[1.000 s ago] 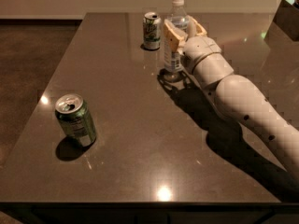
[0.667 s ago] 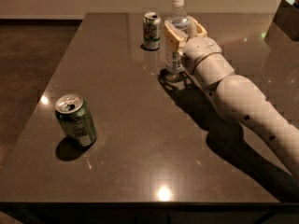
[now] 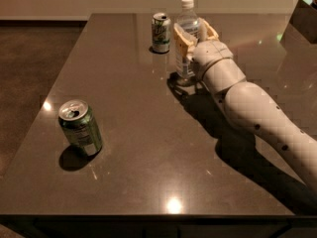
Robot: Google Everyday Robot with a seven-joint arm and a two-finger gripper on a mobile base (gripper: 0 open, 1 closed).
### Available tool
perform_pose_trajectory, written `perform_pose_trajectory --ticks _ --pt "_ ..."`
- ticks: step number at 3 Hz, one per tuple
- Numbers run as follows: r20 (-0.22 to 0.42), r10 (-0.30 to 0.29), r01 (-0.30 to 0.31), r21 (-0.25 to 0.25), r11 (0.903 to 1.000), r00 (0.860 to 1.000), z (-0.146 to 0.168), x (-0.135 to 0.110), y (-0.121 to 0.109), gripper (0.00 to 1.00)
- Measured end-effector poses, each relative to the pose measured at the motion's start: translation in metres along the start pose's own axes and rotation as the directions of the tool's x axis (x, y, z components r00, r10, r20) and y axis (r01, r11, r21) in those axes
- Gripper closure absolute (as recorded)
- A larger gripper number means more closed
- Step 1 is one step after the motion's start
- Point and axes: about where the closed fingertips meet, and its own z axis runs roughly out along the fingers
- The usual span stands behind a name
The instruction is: Place blue plastic bottle upright
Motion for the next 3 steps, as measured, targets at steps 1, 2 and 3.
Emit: perform_pose_trajectory --ticks 1,2,3 --pt "-0.002 -0.012 0.012 0.022 0.9997 1.0 0.0013 0.0019 -0.0005 0.81" --pt "-0.005 -0.022 0.022 0.052 0.9984 1.0 0.002 0.0038 -0.0011 0.58" --pt "-0.014 -0.034 0.035 0.079 0.9963 0.999 0.0025 0.0045 -0.002 0.35"
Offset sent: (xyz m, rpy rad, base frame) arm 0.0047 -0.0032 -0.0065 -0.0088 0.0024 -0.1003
